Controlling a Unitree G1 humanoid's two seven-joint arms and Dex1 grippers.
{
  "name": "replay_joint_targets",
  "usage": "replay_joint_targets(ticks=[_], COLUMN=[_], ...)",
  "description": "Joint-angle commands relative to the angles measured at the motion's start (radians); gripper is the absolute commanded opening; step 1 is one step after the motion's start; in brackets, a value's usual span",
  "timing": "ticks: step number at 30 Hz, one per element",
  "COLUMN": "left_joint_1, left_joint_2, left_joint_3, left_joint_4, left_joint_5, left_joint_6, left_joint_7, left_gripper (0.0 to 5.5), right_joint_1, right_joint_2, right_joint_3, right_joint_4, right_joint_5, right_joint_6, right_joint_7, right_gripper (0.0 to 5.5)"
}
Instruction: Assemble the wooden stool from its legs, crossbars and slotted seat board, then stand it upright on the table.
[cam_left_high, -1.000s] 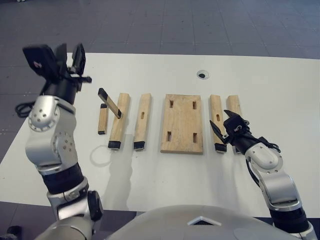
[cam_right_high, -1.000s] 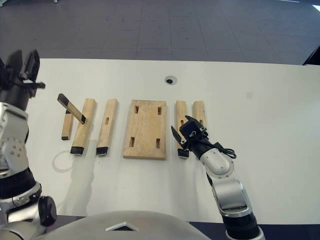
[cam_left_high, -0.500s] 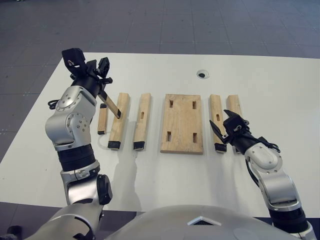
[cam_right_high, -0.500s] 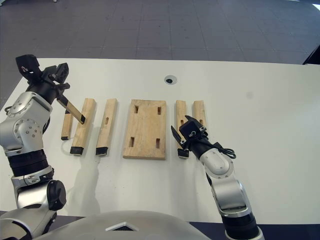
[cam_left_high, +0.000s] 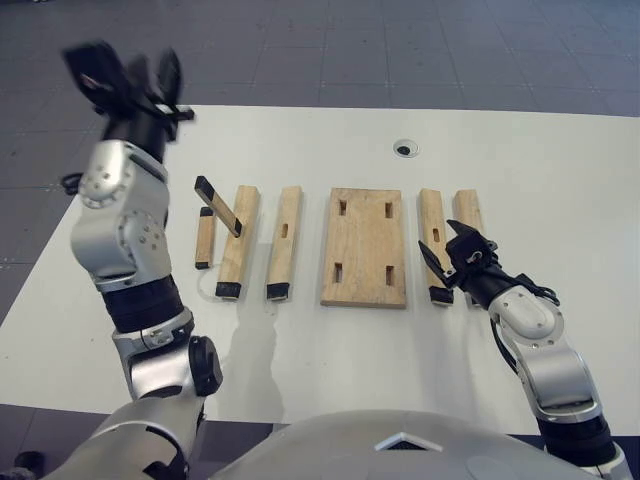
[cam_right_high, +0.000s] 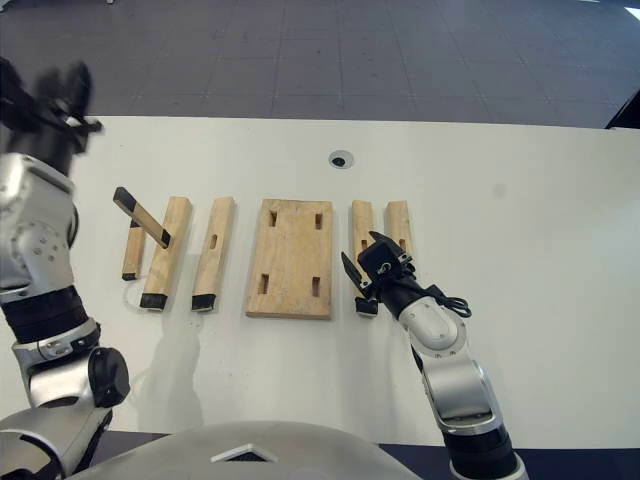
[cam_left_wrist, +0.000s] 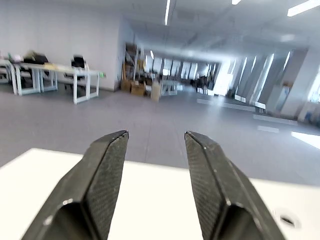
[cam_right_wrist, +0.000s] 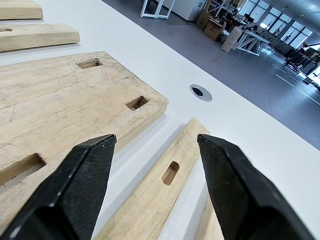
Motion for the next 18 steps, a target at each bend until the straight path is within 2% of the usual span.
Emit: replay_joint_targets(ticks=[1,3,7,12,15,18], left_joint_1=[0.114,0.135,0.034,-0.07,-0.106,-0.025], left_joint_2=[0.038,0.037,0.015,-0.018,0.03,0.101], left_joint_3=[-0.125,-0.107,-0.058,0.011,0.084,0.113], left_joint_4=[0.117,0.138,0.078,-0.15,-0.215,-0.242], left_joint_5=[0.08,0.078,0.054,0.02,0.009,0.031], left_joint_6=[0.105,0.118,0.06,-0.091,-0.1,-0.094], left_joint_7=[-0.047,-0.047,-0.026,0.002,0.014,-0.026], left_gripper=[2.09,2.09,2.09,2.09,2.09,2.09], right_joint_1=[-0.009,-0.01,-0.001,-0.003,-0.004,0.001], right_joint_2=[0.013,0.012,0.018,0.014,0.013,0.014], right_joint_3=[0.011,0.004,0.012,0.017,0.013,0.003], right_joint_4=[-0.006,-0.003,-0.006,-0.002,-0.001,-0.002], right_joint_5=[-0.004,-0.003,-0.008,-0.009,-0.008,-0.009], right_joint_6=[0.016,0.015,0.016,0.017,0.018,0.02], right_joint_7=[-0.004,-0.005,-0.009,-0.004,-0.006,-0.012], right_gripper=[3.0,3.0,3.0,3.0,3.0,3.0])
